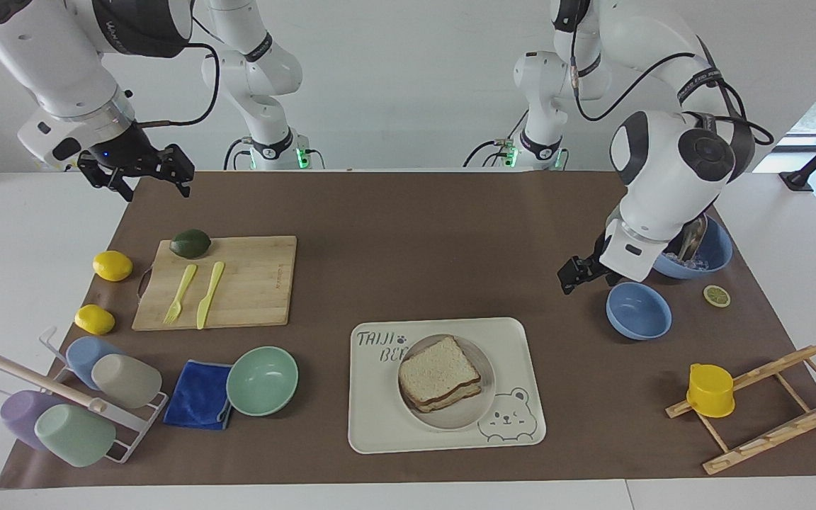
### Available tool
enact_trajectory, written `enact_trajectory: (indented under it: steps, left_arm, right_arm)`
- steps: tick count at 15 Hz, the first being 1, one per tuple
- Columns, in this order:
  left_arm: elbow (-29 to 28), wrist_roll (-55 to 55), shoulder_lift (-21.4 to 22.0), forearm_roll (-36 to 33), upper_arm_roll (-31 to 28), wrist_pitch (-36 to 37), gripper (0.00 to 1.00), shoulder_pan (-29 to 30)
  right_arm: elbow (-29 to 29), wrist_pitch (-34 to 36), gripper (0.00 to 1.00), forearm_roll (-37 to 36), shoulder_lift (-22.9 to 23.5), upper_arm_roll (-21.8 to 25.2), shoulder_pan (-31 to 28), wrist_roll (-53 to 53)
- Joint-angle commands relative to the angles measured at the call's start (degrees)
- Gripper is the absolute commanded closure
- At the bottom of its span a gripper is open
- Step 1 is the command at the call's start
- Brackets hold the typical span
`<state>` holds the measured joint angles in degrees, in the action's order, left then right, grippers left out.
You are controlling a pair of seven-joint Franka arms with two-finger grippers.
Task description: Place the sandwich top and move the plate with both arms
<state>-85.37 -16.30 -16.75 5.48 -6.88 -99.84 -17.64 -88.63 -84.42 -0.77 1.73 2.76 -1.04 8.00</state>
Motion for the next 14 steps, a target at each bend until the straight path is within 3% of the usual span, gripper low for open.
enact_trajectory:
  steps: [1, 3, 5, 7, 10, 12, 14]
  left_arm:
    - [-6.9, 5.7, 9.2, -1.3, 0.3, 3.1, 0.00, 2.3]
    - [-12.5, 8.9, 17.1, -1.4, 0.6, 4.6, 0.00, 4.8]
    - [-13.6, 11.5, 20.2, -2.6, 1.7, 9.5, 0.00, 5.4]
    - [-13.3, 12.0, 20.3, -3.8, 5.7, 13.2, 0.00, 8.1]
    - [-12.5, 11.5, 19.5, -3.7, 7.1, 10.3, 0.00, 8.9]
    - [-9.6, 11.3, 18.2, -3.7, 7.1, 10.5, 0.00, 8.9]
    - [-4.2, 11.3, 16.5, -4.0, 7.0, 15.8, 0.00, 8.8]
  right_arm:
    - [-0.8, 0.0, 0.00, -0.5, -0.8, -0.4, 0.0, -0.7]
    - [-0.9, 0.0, 0.00, -0.5, -0.9, -0.4, -0.1, -0.7]
    - [-0.9, 0.0, 0.00, -0.6, -0.9, -0.4, 0.0, -0.7]
    - [-0.9, 0.0, 0.00, -0.6, -0.9, -0.5, 0.0, -0.7]
    - [-0.9, 0.0, 0.00, -0.5, -0.9, -0.5, -0.2, -0.6]
    - [-0.9, 0.1, 0.00, -0.5, -0.9, -0.5, -0.1, -0.6]
    - [-0.9, 0.1, 0.00, -0.5, -0.9, -0.5, -0.1, -0.6]
